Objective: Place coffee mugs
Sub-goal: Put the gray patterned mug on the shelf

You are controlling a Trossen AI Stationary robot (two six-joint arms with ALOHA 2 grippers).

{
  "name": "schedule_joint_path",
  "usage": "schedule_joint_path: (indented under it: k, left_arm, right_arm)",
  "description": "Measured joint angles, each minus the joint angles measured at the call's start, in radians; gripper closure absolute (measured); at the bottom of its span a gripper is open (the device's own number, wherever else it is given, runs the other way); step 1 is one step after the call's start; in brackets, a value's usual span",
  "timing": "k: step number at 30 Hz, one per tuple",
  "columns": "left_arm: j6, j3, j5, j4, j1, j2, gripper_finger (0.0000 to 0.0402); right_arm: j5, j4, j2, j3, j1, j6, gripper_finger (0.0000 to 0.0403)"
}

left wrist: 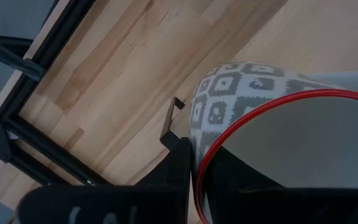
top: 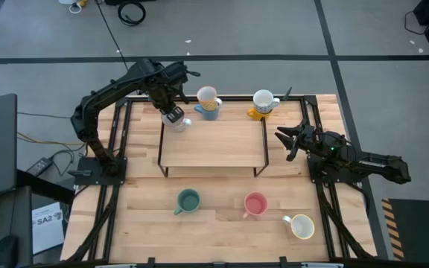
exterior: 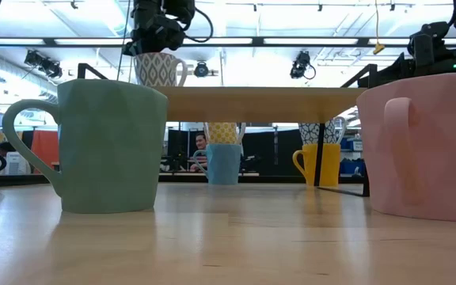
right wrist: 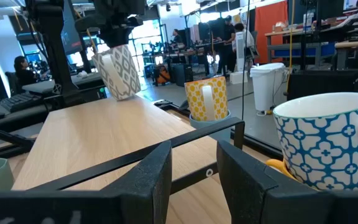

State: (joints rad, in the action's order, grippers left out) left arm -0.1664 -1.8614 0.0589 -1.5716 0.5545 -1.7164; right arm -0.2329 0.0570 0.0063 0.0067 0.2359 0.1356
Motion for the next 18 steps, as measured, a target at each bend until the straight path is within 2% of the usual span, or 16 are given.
schedule_joint_path:
  k: [18]
  left_arm:
    - [-0.004,0.000,-0.016,0.000,-0.002,0.000,0.0366]
  right_arm:
    - [0.000,0.000,0.000,0.000,0.000,0.000,0.0270]
